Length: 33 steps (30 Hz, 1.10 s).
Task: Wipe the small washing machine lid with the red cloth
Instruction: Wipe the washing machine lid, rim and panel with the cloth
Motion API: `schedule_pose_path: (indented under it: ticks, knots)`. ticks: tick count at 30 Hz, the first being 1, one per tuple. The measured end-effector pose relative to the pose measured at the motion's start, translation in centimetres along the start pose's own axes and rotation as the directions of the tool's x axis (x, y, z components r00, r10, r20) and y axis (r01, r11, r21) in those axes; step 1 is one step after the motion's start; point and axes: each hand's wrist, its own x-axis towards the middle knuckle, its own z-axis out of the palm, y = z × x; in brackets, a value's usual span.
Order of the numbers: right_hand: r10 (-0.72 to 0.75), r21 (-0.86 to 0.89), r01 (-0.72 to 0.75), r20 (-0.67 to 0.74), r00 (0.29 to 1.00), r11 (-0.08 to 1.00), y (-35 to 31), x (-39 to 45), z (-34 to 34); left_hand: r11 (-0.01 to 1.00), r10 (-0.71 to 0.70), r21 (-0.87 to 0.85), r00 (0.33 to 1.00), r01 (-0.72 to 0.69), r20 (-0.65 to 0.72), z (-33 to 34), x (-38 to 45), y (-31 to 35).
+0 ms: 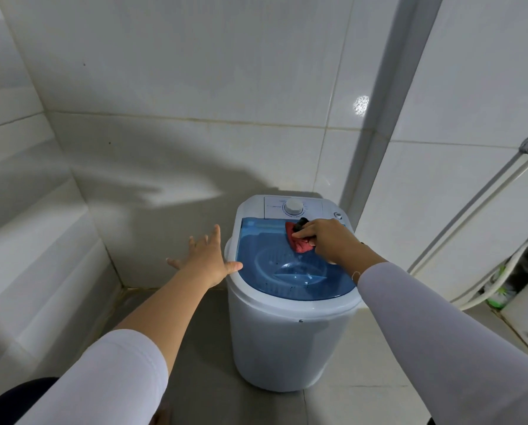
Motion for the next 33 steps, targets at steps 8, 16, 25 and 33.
schedule_pose_path:
  ticks: [8, 16, 25, 33]
  knots:
    - [0.162, 0.019, -0.162, -0.020, 0.987, 0.987, 4.7, -2.3, 0.0, 0.999, -0.013, 0.035, 1.000, 0.014, -0.013, -0.1, -0.2, 0.3]
    - [0.208, -0.045, -0.210, -0.036, 0.977, 0.977, 5.7, -4.5, -0.5, 0.998, -0.014, 0.069, 1.000, 0.015, -0.024, -0.2, -0.2, 0.5]
    - [-0.007, -0.028, 0.005, -0.106, 0.994, 1.000, -1.1, -1.4, -5.9, 0.996, 0.021, 0.083, 1.000, -0.022, 0.022, -1.2, -0.4, 1.1]
    - [-0.227, -0.064, 0.233, 0.093, 0.969, 0.970, -8.8, 1.6, -1.4, 1.000, 0.021, 0.008, 0.999, -0.021, 0.042, -0.7, -0.6, 0.0]
